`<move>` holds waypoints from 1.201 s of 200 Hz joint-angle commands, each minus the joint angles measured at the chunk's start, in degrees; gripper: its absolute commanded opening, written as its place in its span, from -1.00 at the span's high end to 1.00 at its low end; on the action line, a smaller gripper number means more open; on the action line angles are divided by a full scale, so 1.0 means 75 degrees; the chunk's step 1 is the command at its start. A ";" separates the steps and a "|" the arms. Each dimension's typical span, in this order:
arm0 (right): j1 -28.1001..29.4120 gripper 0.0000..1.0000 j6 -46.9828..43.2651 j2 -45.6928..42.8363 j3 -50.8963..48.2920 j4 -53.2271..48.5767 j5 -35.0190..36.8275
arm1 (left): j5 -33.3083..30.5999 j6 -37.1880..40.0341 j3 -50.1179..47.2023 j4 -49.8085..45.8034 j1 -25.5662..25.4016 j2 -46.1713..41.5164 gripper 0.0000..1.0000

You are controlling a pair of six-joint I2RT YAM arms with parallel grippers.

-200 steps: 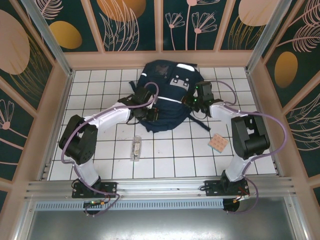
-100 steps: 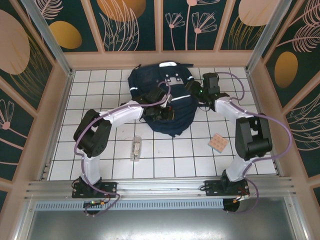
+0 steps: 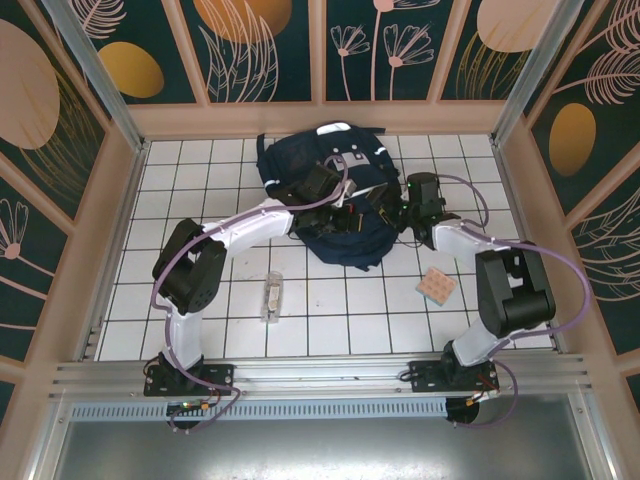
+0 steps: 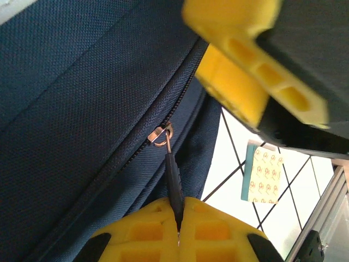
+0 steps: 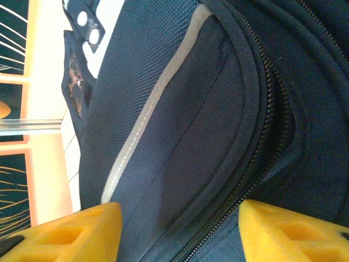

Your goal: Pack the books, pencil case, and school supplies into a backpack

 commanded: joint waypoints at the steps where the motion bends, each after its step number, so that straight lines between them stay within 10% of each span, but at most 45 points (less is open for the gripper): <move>1: 0.0183 0.00 0.0562 0.0463 -0.0023 0.1215 -0.0314 | 0.0444 -0.0018 -0.0077 0.0476 -0.0189 -0.0079 1.00; 28: 0.0185 1.00 0.0509 0.0691 0.0031 0.1308 -0.0014 | -0.0182 0.0193 -0.0515 0.0105 -0.0188 -0.0384 1.00; 132: 0.0206 1.00 -0.0176 0.0207 0.0108 0.0880 0.0236 | -0.3237 0.0919 -0.2636 -0.0654 0.1340 -0.1974 1.00; 240: 0.0280 1.00 -0.1095 0.0505 0.0857 0.0247 0.0521 | -0.2492 0.1960 -0.2868 -0.1233 0.1990 -0.2517 1.00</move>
